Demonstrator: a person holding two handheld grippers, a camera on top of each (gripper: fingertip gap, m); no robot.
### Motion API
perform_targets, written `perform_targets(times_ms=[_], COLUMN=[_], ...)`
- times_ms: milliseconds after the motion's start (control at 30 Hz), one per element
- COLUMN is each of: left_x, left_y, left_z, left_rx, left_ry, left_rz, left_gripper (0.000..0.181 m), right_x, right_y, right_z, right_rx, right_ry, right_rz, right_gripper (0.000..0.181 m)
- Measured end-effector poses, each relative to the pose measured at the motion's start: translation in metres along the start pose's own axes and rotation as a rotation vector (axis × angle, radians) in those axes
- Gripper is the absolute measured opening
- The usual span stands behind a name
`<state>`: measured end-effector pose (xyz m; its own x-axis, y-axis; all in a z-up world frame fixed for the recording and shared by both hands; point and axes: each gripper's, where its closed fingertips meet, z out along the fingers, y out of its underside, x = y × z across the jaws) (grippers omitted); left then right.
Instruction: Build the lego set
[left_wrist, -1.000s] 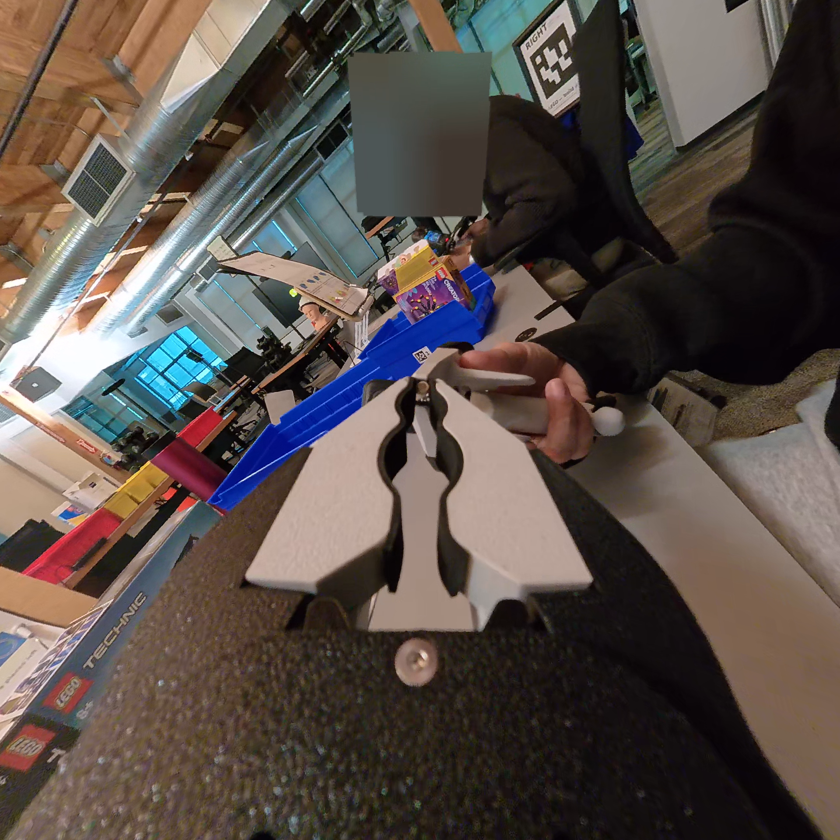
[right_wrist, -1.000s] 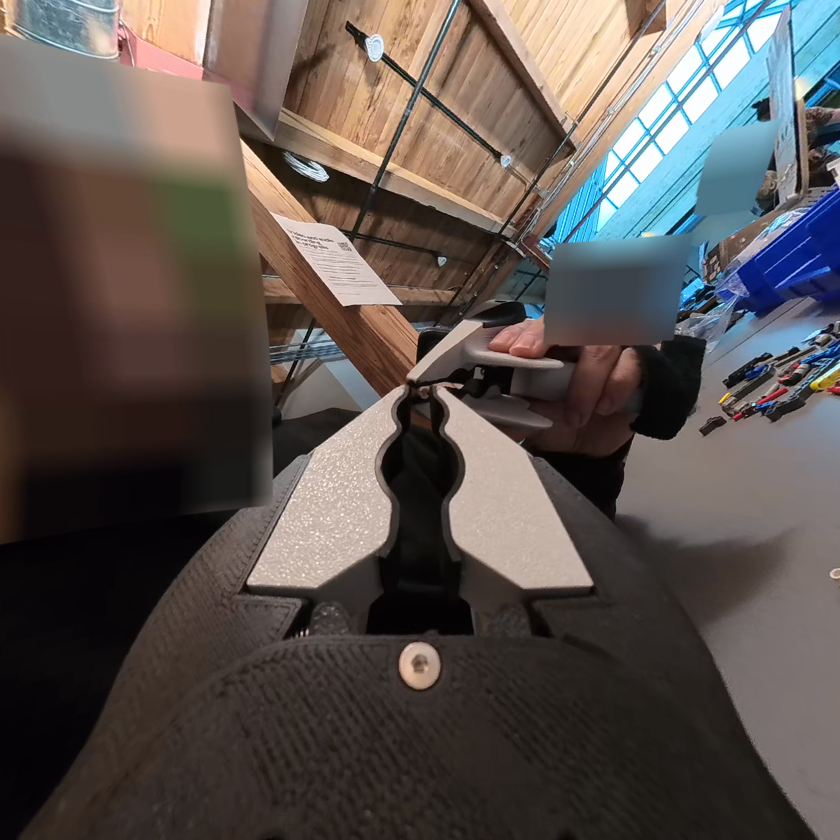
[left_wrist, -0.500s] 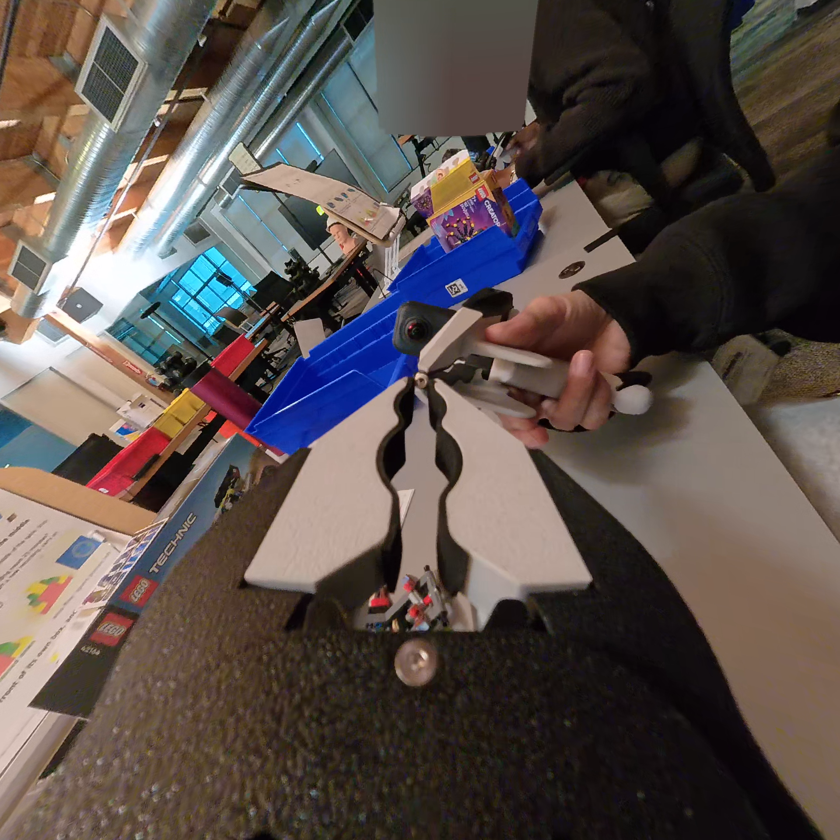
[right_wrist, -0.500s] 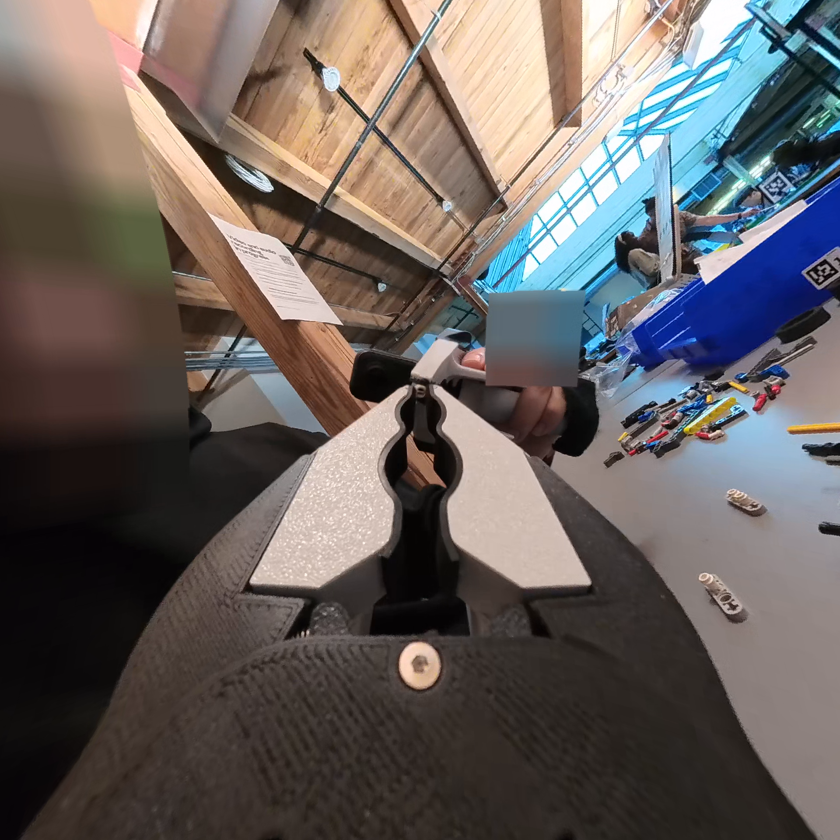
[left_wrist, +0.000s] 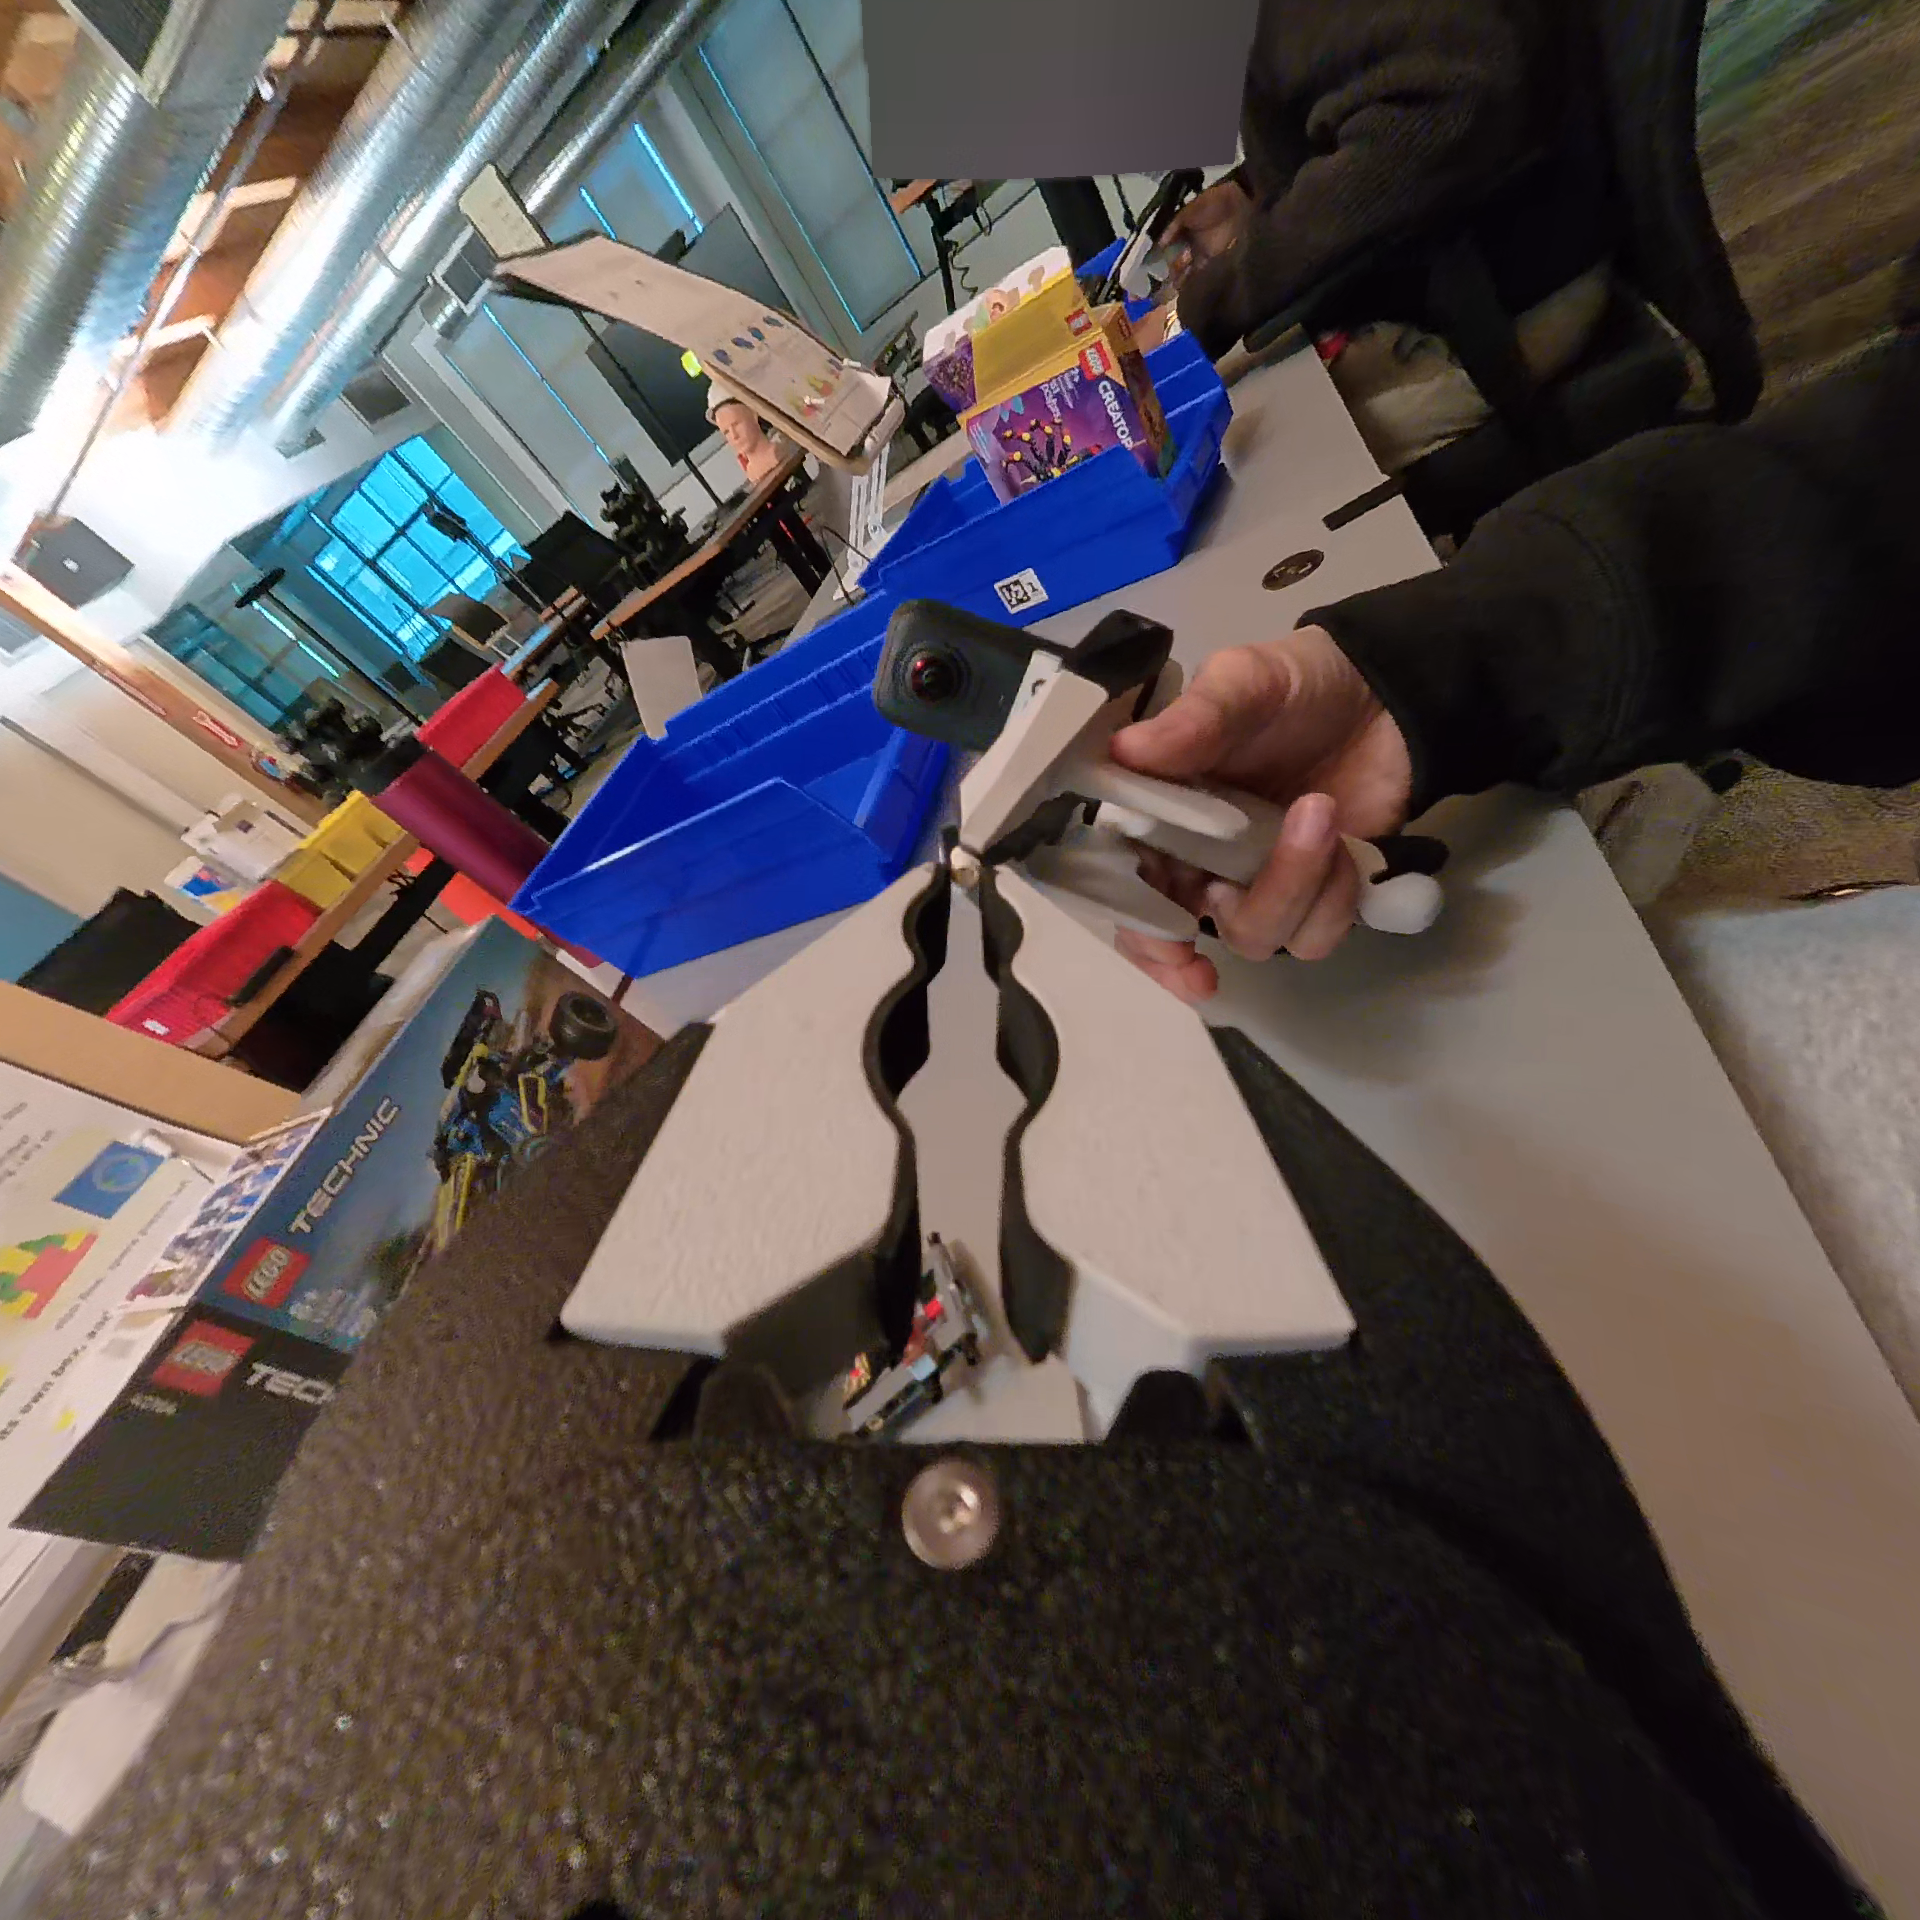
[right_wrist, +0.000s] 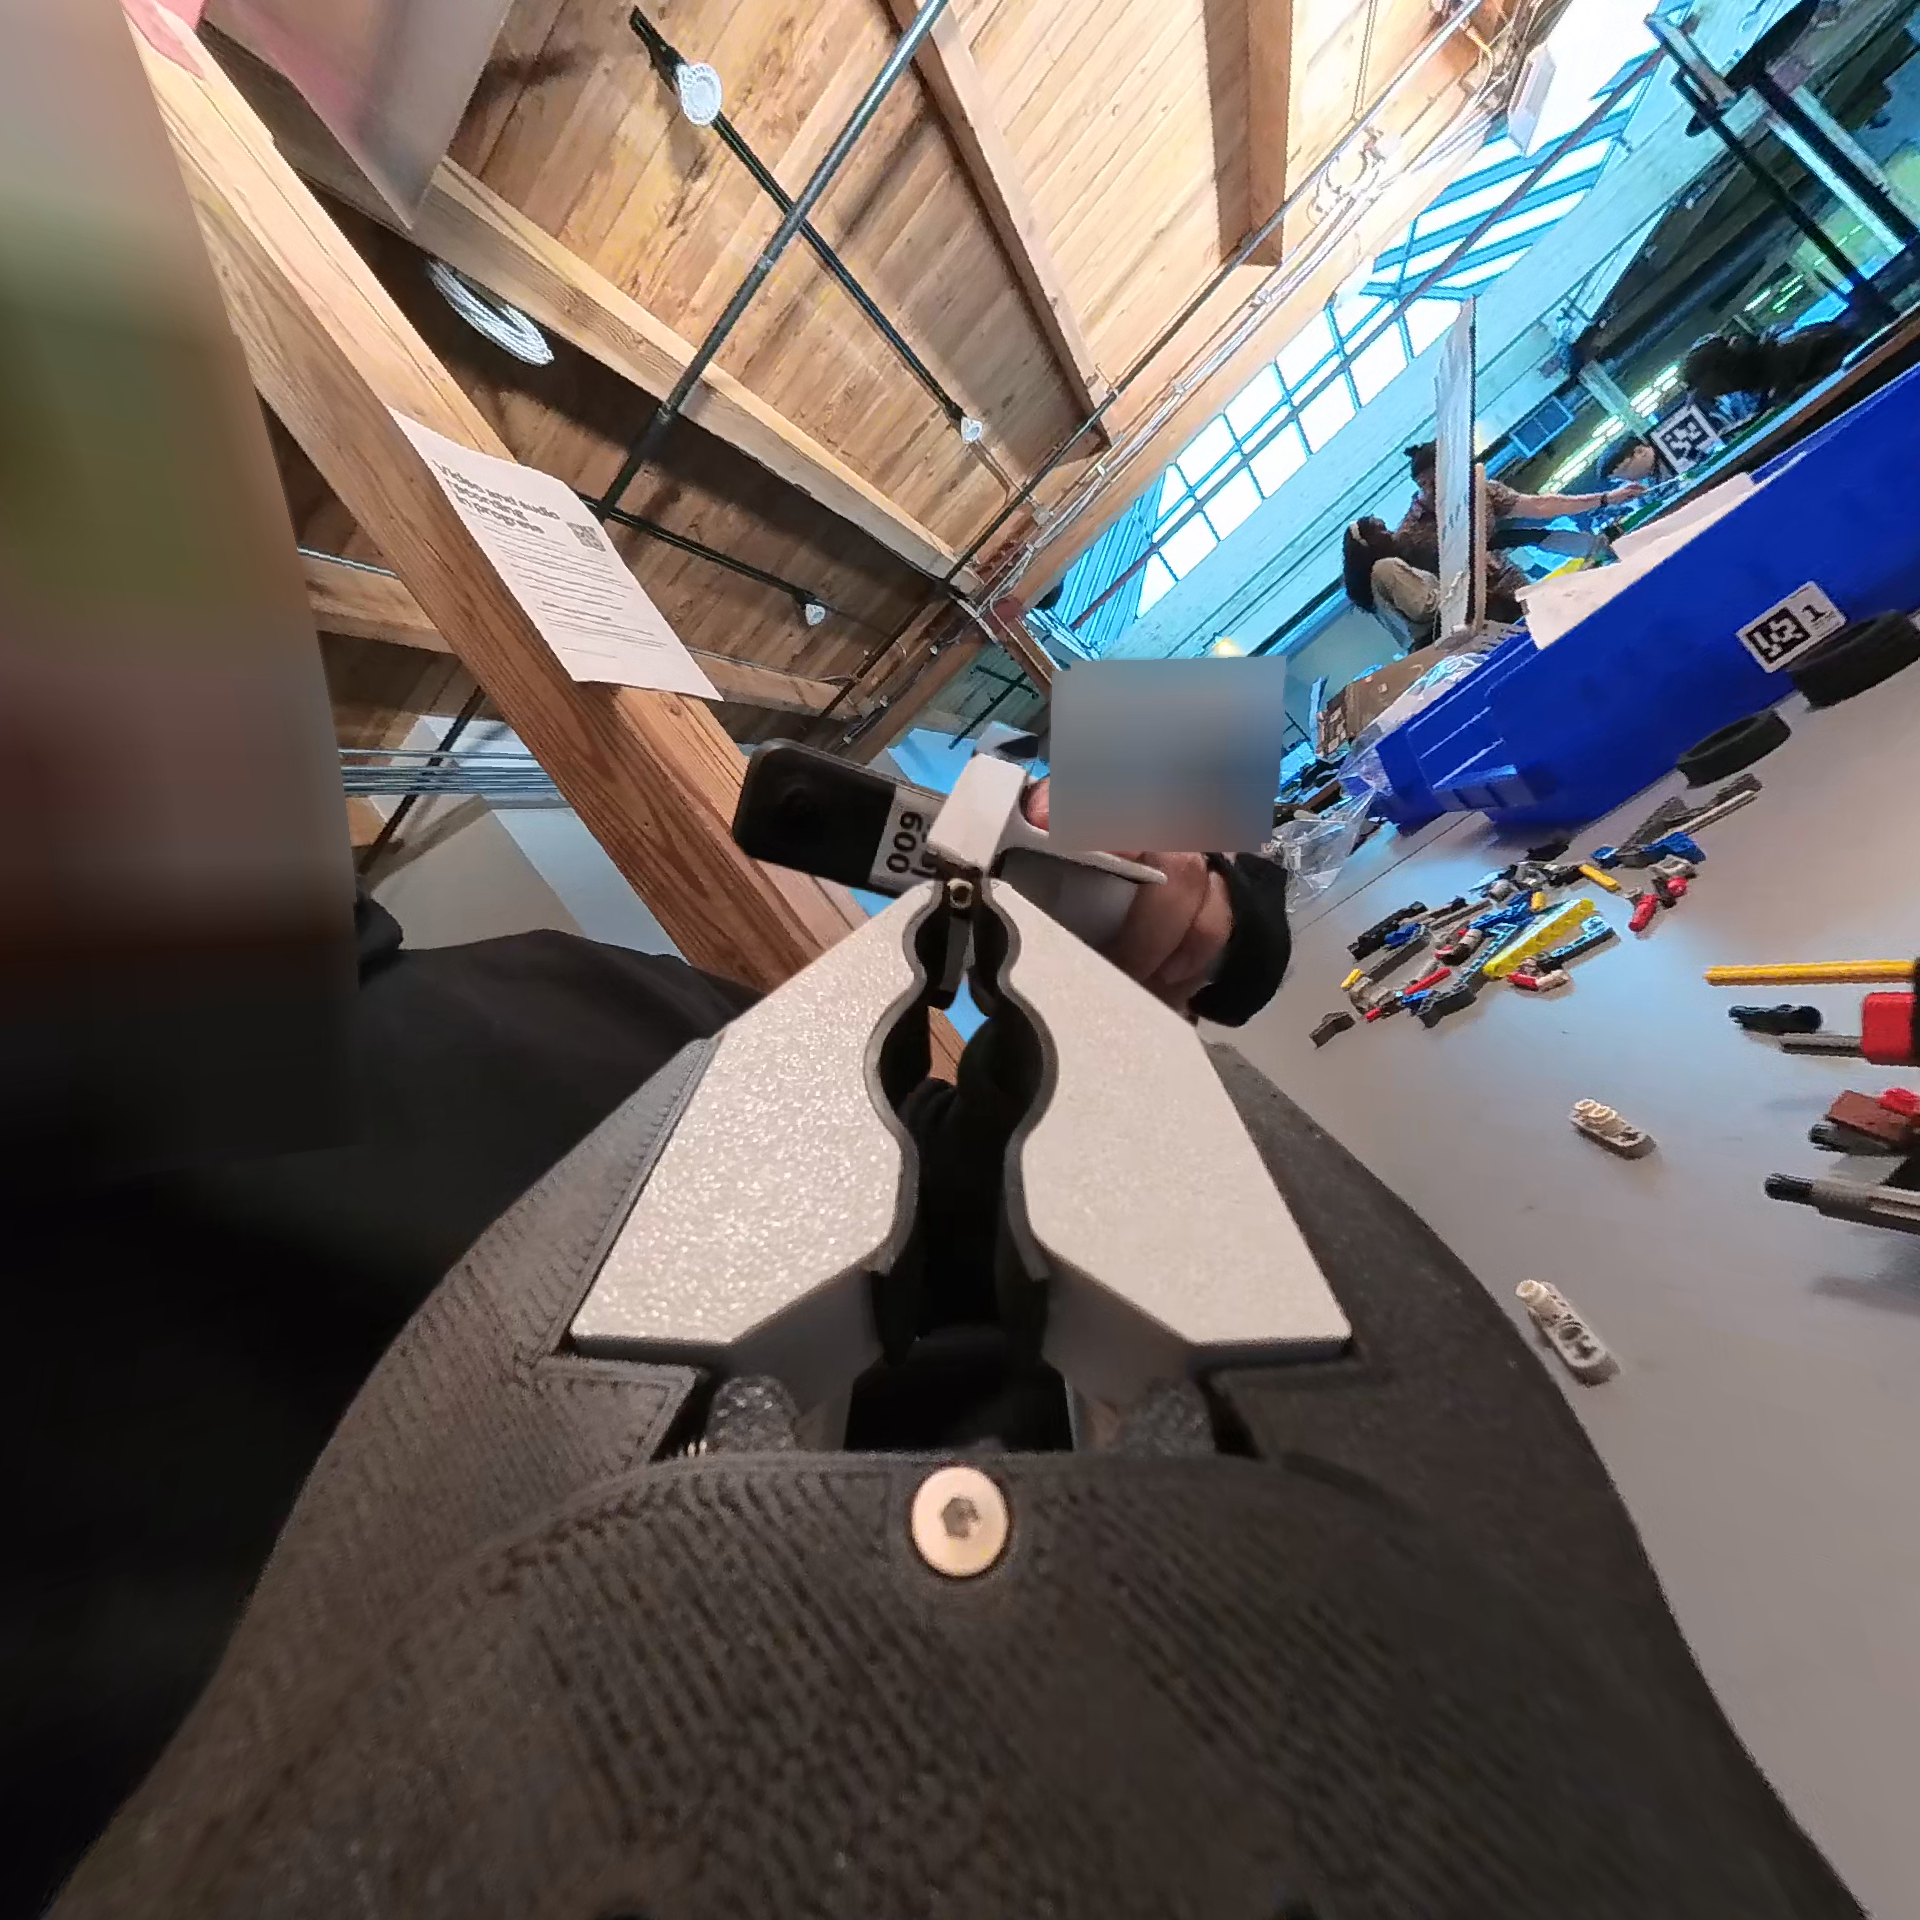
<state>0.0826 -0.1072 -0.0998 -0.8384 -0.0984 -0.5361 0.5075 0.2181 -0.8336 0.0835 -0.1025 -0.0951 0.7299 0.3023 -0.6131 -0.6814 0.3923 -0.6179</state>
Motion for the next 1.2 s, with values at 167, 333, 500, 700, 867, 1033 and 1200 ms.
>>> perform_targets(times_ms=[167,333,500,700,867,1033,1200], left_x=[-0.002,-0.002,-0.002,-0.001,0.001,0.003,0.025], left_y=[0.005,0.006,0.009,0.016,0.028,0.049,0.104], left_z=[0.002,0.002,0.002,0.001,0.002,-0.006,-0.018], left_rx=[-0.057,-0.056,-0.077,-0.128,-0.193,-0.289,-0.563], left_ry=[-0.019,-0.025,-0.029,-0.008,0.022,0.098,0.312], left_rz=[-0.017,-0.04,-0.04,-0.052,-0.058,-0.102,-0.162], left_gripper=[0.003,0.003,0.003,0.002,0.001,0.001,0.001], right_x=[0.005,0.005,0.008,0.014,0.024,0.042,0.082], right_y=[-0.001,-0.001,-0.001,0.002,0.007,0.019,0.028], right_z=[-0.002,-0.002,-0.002,-0.004,-0.008,-0.016,-0.04], right_rx=[-0.004,-0.005,-0.008,-0.042,-0.09,-0.204,-0.449], right_ry=[0.042,0.043,0.056,0.102,0.168,0.296,0.592], right_rz=[-0.022,-0.022,-0.022,-0.037,-0.053,-0.129,-0.377], right_gripper=[0.003,0.003,0.003,0.002,0.002,0.01,0.014])
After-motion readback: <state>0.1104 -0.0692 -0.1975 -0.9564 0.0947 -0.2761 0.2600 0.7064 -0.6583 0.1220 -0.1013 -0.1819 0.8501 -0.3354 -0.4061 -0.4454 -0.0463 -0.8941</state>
